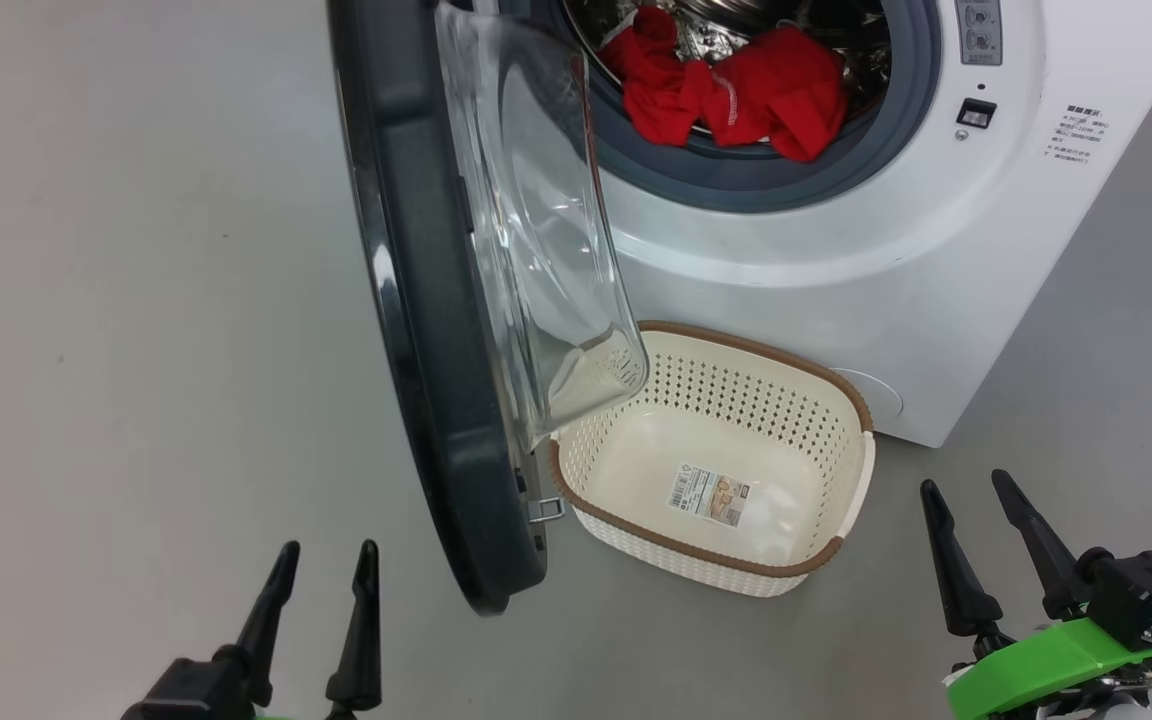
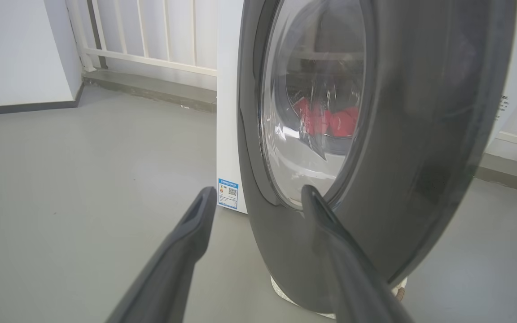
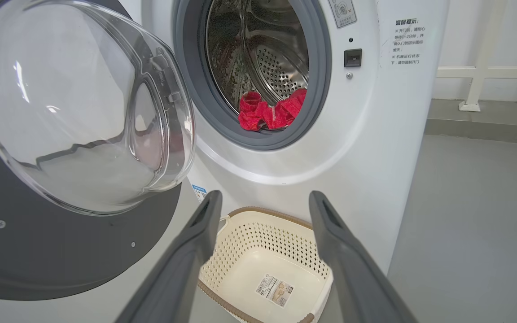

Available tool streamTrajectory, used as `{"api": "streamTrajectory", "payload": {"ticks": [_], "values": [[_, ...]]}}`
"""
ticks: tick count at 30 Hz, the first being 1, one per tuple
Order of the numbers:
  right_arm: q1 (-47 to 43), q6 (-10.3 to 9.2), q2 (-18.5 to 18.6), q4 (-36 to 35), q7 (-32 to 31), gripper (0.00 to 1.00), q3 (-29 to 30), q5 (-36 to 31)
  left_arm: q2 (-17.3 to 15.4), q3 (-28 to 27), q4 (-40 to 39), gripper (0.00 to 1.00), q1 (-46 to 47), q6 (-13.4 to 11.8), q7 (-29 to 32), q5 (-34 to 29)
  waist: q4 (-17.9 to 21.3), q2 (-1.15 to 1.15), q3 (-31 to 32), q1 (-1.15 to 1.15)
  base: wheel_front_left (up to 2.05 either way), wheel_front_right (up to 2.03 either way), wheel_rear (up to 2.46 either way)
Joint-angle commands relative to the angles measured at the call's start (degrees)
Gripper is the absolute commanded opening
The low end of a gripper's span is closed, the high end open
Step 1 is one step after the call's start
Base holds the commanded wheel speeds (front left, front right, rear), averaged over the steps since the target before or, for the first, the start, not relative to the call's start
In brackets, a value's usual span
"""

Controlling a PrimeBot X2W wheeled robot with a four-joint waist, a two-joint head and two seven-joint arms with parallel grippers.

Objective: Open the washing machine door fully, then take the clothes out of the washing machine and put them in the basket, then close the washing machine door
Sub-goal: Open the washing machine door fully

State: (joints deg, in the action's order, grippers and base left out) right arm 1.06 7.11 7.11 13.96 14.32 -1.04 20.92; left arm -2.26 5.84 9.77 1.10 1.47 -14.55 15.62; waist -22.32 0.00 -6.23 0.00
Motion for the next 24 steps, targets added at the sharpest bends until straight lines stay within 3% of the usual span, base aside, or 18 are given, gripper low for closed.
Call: {"api": "streamTrajectory", "payload": {"ticks": [1,11,13,14,20,24], "values": [[-0.38,0.37,0.43,-1.25,0.68,1.00,-0.98,-0.81,-0.62,-1.72,-1.44,1.00,1.58,-0.33,-0.45,-0.13,-0.04,0.00,-0.04,0.00,0.00,0.00,0.00],[-0.53,0.37,0.27,-1.25,0.68,1.00,-1.12,-1.88,-0.62,-1.72,-1.54,1.00,1.59,-0.41,-0.45,-0.07,0.01,0.00,0.03,0.00,0.00,0.00,0.00],[-0.52,0.37,0.22,-1.34,0.68,1.00,-1.12,-1.89,-0.62,-1.93,-2.02,0.09,1.72,-0.39,-0.45,0.36,0.03,0.00,0.01,0.00,0.00,0.00,0.00],[-0.52,0.37,0.21,-1.39,0.68,1.00,-1.14,-1.92,-0.62,-2.14,-2.46,0.00,1.82,-0.39,-0.45,0.61,0.03,0.00,0.01,0.00,0.00,0.00,0.00],[-0.65,0.37,0.10,-1.22,0.68,1.00,-1.23,-1.54,-0.62,-3.66,-6.38,0.00,2.50,-0.79,-0.45,1.58,-0.02,0.00,0.12,0.00,0.00,0.00,0.00],[-0.61,0.37,0.11,-1.15,0.68,1.00,-1.35,-1.54,-0.62,-5.24,-13.27,0.00,3.55,-1.49,-0.45,2.83,0.03,0.00,0.08,0.00,0.00,0.00,0.00]]}}
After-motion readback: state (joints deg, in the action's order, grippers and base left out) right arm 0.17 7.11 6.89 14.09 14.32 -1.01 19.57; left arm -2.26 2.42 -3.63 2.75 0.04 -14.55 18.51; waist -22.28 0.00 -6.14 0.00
